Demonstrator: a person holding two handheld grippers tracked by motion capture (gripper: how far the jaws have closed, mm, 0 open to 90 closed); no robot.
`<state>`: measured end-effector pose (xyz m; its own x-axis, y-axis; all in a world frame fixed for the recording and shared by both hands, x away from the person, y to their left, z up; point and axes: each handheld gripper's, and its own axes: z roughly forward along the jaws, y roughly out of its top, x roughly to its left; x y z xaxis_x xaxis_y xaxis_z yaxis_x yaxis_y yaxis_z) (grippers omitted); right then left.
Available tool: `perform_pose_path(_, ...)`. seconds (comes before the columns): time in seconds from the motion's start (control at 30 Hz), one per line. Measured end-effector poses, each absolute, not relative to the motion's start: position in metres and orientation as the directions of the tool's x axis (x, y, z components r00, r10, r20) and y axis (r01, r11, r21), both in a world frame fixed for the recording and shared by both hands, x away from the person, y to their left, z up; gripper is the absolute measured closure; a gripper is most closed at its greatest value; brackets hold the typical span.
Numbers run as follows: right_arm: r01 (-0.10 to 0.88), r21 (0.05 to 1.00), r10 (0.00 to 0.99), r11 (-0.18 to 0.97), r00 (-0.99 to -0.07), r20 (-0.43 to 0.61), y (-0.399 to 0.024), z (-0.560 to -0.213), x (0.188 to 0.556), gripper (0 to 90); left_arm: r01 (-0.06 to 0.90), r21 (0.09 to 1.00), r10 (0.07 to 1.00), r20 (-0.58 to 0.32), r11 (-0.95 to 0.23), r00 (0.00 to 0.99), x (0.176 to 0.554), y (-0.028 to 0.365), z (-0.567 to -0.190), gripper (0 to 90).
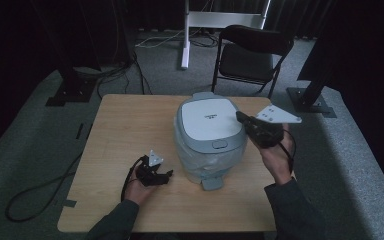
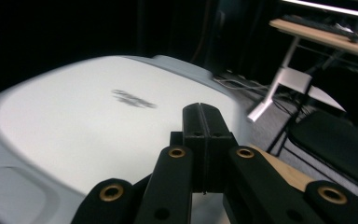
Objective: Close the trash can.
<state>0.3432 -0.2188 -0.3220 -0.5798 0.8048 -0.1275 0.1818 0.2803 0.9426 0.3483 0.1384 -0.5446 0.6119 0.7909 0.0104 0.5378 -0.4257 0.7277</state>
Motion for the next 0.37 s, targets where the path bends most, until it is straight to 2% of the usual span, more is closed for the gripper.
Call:
perform_pose_path(0.07,0.218,0.942,0.836,0.254,-0.540,-0.100,-0.234,-0.329,0.351,90.0,0.538,0.727,0.790,0.011,-0.427,0.613,0.348,0.138,-0.545,29.8)
perform_pose_path(0.3,0.306,0.925,0.872,0.227,-0.488,-0.052,-0.259,-0.354,0.368,88.4,0.538,0.727,0.791,0.010,-0.426,0.612,0.349,0.138,-0.545,29.8)
perform_pose_path(0.37,0.340,0.914,0.883,0.220,-0.468,-0.039,-0.265,-0.366,0.376,72.9,0.538,0.727,0.791,0.010,-0.426,0.612,0.349,0.138,-0.545,29.8)
